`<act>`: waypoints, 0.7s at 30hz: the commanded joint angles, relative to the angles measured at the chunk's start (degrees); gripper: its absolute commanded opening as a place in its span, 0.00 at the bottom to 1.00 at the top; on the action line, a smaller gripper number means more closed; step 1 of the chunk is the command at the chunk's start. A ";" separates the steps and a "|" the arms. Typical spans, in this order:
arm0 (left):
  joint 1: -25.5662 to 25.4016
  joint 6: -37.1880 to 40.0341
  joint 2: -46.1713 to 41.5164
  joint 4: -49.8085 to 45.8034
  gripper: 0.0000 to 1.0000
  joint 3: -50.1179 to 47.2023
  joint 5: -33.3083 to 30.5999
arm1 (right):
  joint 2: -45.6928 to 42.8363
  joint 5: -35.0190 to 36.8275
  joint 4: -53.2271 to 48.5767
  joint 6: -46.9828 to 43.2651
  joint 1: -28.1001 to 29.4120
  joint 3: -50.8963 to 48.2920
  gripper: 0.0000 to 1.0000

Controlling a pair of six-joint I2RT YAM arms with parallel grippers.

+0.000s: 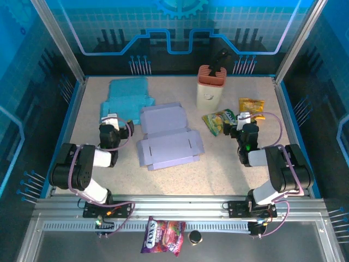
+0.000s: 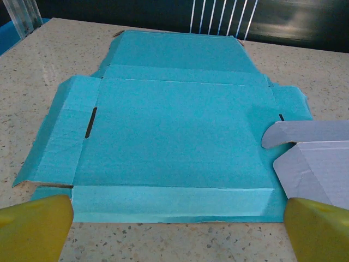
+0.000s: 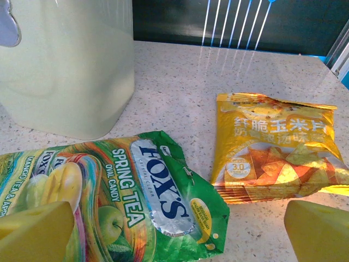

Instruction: Fold the paper box

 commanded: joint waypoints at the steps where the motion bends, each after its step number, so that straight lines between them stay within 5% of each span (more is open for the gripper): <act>1: -0.28 0.88 -0.50 0.17 0.99 0.73 0.02 | 0.39 1.08 1.08 0.26 -0.03 0.46 1.00; 21: -0.29 1.93 -0.46 -1.51 0.99 1.69 2.83 | 0.30 0.91 0.99 0.28 -0.18 0.42 1.00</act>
